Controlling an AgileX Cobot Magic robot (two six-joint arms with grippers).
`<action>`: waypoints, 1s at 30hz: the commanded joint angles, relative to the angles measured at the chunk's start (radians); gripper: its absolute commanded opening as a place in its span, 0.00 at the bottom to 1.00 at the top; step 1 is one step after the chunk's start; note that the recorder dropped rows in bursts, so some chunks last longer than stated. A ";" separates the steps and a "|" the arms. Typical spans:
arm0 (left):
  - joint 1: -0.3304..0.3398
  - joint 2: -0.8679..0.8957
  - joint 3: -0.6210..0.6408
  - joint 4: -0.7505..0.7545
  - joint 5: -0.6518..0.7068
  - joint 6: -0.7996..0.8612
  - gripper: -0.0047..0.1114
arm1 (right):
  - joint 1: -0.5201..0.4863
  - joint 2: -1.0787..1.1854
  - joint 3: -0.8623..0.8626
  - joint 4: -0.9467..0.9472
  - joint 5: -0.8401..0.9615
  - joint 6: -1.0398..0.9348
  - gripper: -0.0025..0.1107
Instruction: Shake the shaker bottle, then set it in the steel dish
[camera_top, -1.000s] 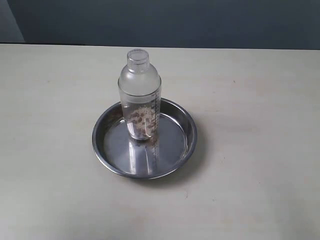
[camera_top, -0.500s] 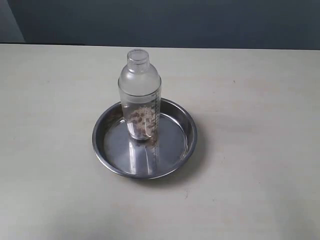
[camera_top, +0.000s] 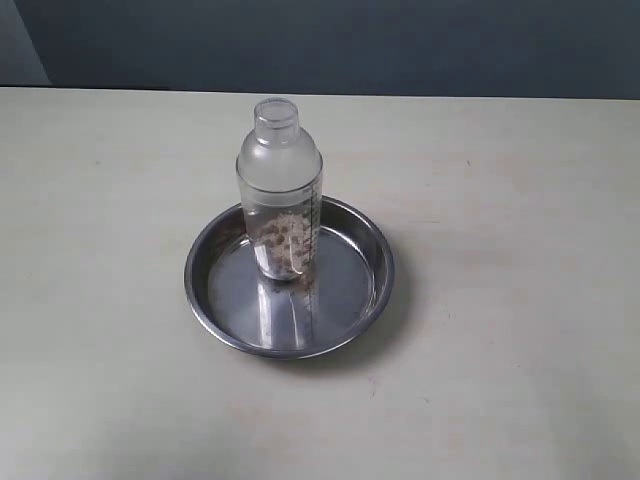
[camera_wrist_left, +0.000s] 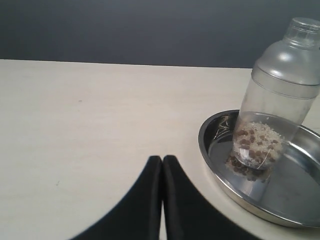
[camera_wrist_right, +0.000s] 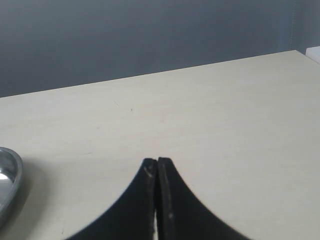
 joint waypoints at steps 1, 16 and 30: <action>0.000 -0.007 0.005 -0.019 0.001 -0.005 0.04 | -0.003 -0.005 0.001 -0.001 -0.010 -0.002 0.01; 0.000 -0.007 0.005 -0.011 -0.035 -0.002 0.04 | -0.003 -0.005 0.001 -0.001 -0.010 -0.002 0.01; 0.000 -0.007 0.005 -0.011 -0.035 -0.002 0.04 | -0.003 -0.005 0.001 -0.001 -0.010 -0.002 0.01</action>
